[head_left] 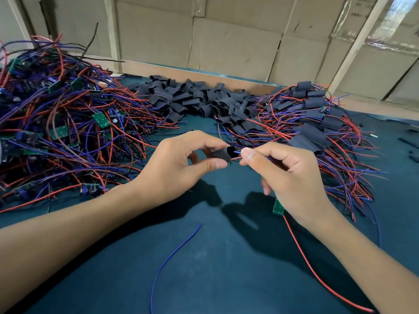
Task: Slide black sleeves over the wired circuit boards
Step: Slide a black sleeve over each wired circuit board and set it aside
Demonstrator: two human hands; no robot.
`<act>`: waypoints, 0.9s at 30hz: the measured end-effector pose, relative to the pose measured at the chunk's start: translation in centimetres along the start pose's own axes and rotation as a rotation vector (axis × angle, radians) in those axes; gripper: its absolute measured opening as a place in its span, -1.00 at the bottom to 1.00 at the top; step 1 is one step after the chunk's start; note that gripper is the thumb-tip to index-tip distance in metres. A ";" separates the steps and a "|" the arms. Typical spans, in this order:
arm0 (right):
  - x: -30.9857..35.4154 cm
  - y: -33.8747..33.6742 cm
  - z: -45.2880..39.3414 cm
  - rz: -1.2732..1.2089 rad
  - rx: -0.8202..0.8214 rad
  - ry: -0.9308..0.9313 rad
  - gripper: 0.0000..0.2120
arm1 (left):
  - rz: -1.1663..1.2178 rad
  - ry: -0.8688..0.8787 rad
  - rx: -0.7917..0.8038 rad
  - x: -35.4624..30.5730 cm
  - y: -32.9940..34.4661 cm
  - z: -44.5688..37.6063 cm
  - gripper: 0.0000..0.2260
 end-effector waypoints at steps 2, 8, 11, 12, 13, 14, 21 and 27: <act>0.1 -0.1 -0.1 -0.010 -0.017 -0.005 -0.79 | -0.008 0.009 0.004 0.1 0.0 0.0 -0.74; -0.4 0.0 0.0 0.046 0.050 0.005 -0.79 | -0.029 0.100 0.055 -0.1 0.2 0.2 -0.73; -0.5 0.3 0.1 0.080 0.092 -0.019 -0.77 | -0.053 0.138 0.037 -0.3 0.1 0.3 -0.82; -0.6 0.4 0.0 0.093 0.103 -0.019 -0.74 | -0.060 0.146 0.000 -0.3 0.0 0.3 -0.86; -0.7 0.5 0.0 0.116 0.121 -0.015 -0.67 | -0.068 0.144 -0.046 -0.3 -0.1 0.3 -0.89; -0.9 0.5 -0.1 0.144 0.147 -0.009 -0.57 | -0.072 0.129 -0.092 -0.3 -0.3 0.2 -0.91; -1.9 -0.3 -0.4 0.068 0.199 0.137 -0.88 | -0.015 -0.073 -0.359 0.9 -1.9 -0.4 -0.74; -2.4 -0.5 -0.7 -0.068 0.209 0.266 -0.81 | 0.045 -0.175 -0.438 2.2 -2.4 -0.7 -0.80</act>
Point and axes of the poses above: each hand's wrist, its own z-axis away from the middle knuckle, its own y-axis out of the palm, x = y × z, the point moved 3 cm from there along -z, towards the middle knuckle, and after that the axes turned 3 degrees about -y, right-handed, at the moved point
